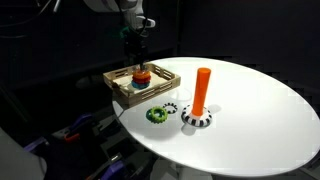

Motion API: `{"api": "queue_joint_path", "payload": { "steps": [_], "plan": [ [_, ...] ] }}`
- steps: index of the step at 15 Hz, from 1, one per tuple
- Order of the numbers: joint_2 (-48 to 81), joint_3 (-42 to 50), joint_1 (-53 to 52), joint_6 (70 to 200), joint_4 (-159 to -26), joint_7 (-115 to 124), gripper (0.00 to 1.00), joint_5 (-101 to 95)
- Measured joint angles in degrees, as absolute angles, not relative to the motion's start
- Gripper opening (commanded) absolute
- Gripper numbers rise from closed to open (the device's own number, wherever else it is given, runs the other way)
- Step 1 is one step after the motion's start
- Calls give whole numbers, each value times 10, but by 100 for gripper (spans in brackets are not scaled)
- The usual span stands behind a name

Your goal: Remove the colorless ring from the pile in the crate and put it on the table outside the crate

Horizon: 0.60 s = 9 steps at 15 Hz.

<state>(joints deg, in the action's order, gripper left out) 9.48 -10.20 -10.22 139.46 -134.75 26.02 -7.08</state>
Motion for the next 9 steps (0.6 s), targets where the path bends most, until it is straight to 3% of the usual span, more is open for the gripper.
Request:
{"api": "queue_joint_path", "payload": {
  "steps": [9],
  "plan": [
    [132,-80,-125,1462,-1329,260,100,-71]
  ]
}}
